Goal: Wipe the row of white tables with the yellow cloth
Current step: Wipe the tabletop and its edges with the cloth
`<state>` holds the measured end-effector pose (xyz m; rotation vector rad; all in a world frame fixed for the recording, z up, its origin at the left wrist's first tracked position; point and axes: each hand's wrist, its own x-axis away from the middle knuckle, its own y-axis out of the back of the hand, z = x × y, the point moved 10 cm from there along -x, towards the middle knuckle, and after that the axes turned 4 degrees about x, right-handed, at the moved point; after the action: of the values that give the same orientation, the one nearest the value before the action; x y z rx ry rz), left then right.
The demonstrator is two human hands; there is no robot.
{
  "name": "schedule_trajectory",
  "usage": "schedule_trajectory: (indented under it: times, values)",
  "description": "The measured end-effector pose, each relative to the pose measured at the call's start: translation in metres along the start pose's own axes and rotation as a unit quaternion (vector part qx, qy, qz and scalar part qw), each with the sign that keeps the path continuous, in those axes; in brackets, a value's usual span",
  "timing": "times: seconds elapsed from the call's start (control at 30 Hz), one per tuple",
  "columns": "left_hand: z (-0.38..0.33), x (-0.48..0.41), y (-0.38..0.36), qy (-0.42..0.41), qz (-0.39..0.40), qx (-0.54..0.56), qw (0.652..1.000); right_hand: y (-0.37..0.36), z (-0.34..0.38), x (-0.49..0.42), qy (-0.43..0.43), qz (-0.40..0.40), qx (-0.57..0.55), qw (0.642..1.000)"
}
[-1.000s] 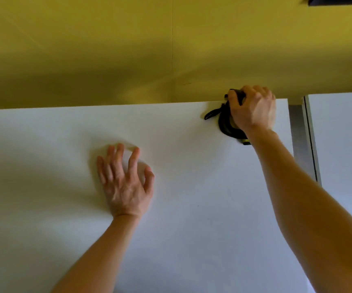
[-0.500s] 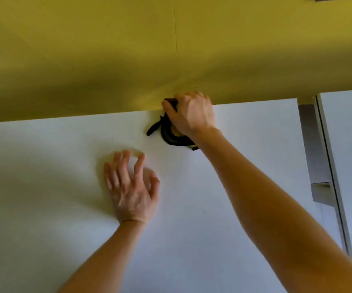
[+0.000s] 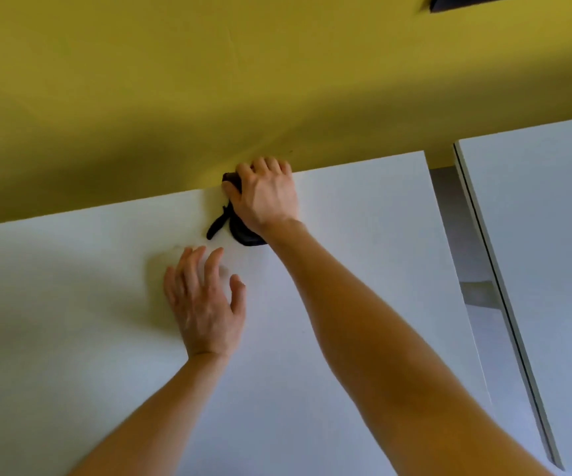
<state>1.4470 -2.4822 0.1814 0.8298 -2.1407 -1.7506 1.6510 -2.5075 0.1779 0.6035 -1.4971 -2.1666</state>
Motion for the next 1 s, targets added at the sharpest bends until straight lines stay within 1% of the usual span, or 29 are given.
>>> schedule_trajectory:
  times: [0.07, 0.13, 0.2, 0.27, 0.33, 0.4, 0.43, 0.47, 0.53, 0.6, 0.67, 0.7, 0.77, 0.8, 0.9, 0.93, 1.0]
  values:
    - [-0.039, -0.002, -0.011, -0.037, 0.020, 0.016, 0.999, 0.006, -0.020, 0.001, 0.028, 0.020, -0.022, 0.999]
    - [-0.072, 0.003, -0.022, -0.068, 0.030, 0.026, 0.997, 0.020, -0.072, 0.005, 0.014, 0.010, -0.014, 1.000]
    - [-0.087, 0.008, -0.030, -0.077, 0.024, 0.025, 0.996, 0.045, -0.153, 0.011, -0.042, -0.021, 0.020, 0.999]
    - [-0.087, 0.012, -0.032, -0.079, 0.017, 0.025, 0.996, 0.075, -0.235, 0.021, -0.108, -0.042, 0.061, 0.991]
    - [-0.085, 0.012, -0.034, -0.080, 0.007, 0.023, 0.996, 0.094, -0.282, 0.031, -0.191, -0.058, 0.082, 0.976]
    - [-0.084, 0.011, -0.033, -0.077, -0.001, 0.026, 0.997, 0.094, -0.275, 0.034, -0.242, -0.084, 0.105, 0.961]
    - [-0.085, 0.012, -0.032, -0.078, -0.004, 0.028, 0.997, 0.090, -0.258, 0.032, -0.241, -0.100, 0.115, 0.958]
    - [-0.085, 0.012, -0.031, -0.082, -0.007, 0.029, 0.996, 0.083, -0.235, 0.028, -0.217, -0.111, 0.112, 0.963]
    - [-0.085, 0.012, -0.030, -0.087, -0.008, 0.028, 0.996, 0.065, -0.171, 0.016, -0.114, -0.108, 0.067, 0.985]
    - [-0.082, 0.012, -0.030, -0.083, -0.011, 0.023, 0.996, 0.043, -0.104, 0.009, -0.010, -0.087, 0.030, 0.996]
    - [-0.081, 0.014, -0.031, -0.081, -0.011, 0.023, 0.996, 0.025, -0.067, 0.006, 0.046, -0.044, -0.005, 0.998]
    - [-0.082, 0.014, -0.031, -0.081, -0.012, 0.026, 0.996, 0.022, -0.067, 0.004, 0.058, -0.023, -0.014, 0.998]
    - [-0.082, 0.014, -0.032, -0.085, -0.015, 0.028, 0.996, 0.029, -0.100, 0.005, 0.052, 0.000, -0.012, 0.999]
    - [-0.082, 0.014, -0.032, -0.086, -0.016, 0.027, 0.996, 0.038, -0.129, 0.008, 0.035, -0.004, -0.004, 0.999]
    - [-0.083, 0.014, -0.032, -0.085, -0.011, 0.027, 0.996, 0.076, -0.227, 0.026, -0.047, -0.050, 0.031, 0.997]
    - [-0.083, 0.014, -0.033, -0.083, -0.010, 0.029, 0.996, 0.085, -0.246, 0.032, -0.064, -0.061, 0.041, 0.995]
    - [-0.082, 0.014, -0.034, -0.082, -0.010, 0.032, 0.996, 0.087, -0.254, 0.040, -0.093, -0.075, 0.062, 0.991]
